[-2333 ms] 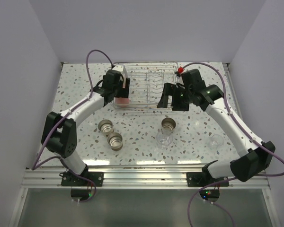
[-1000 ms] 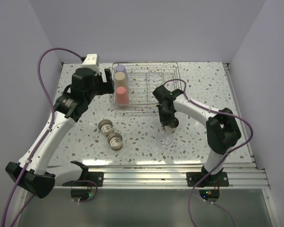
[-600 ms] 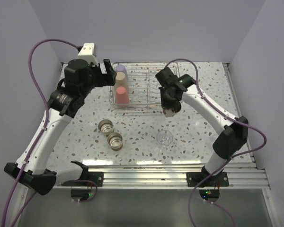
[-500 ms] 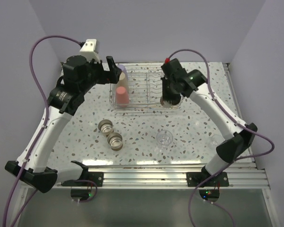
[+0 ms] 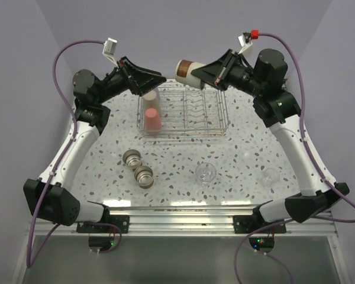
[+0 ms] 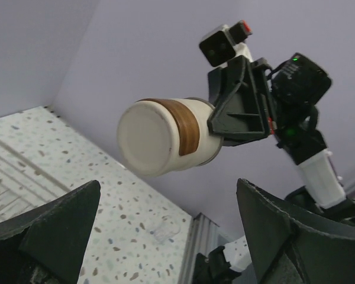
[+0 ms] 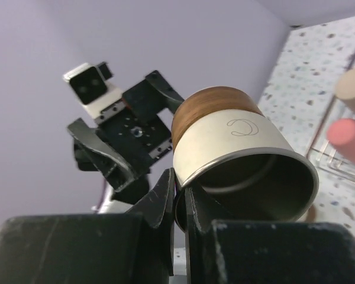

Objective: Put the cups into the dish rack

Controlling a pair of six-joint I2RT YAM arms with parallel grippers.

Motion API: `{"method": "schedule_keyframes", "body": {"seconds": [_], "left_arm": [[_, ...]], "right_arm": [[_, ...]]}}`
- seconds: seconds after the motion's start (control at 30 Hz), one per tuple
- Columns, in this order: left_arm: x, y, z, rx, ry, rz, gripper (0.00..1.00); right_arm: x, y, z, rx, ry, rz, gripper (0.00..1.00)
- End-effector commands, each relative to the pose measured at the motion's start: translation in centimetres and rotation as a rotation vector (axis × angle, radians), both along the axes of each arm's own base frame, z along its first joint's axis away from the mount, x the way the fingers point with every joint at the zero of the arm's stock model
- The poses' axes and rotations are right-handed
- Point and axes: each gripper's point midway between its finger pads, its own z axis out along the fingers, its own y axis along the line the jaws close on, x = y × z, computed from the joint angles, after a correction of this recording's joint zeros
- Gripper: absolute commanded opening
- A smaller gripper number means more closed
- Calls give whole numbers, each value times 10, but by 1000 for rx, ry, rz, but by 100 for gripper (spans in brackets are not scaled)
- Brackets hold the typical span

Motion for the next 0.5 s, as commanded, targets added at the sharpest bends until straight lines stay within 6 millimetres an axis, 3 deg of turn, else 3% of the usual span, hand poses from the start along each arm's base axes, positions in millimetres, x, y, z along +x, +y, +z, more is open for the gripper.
{"method": "schedule_keyframes", "body": {"seconds": [0.0,0.47], "left_arm": [[-46,-4,38,-106,-125,-201,100],[-21,-7,23,-96,-74,-162,100]], "right_arm": [[-21,19,49,212,-82,171,0],[-32,33,62,310,-98,275,0]]}}
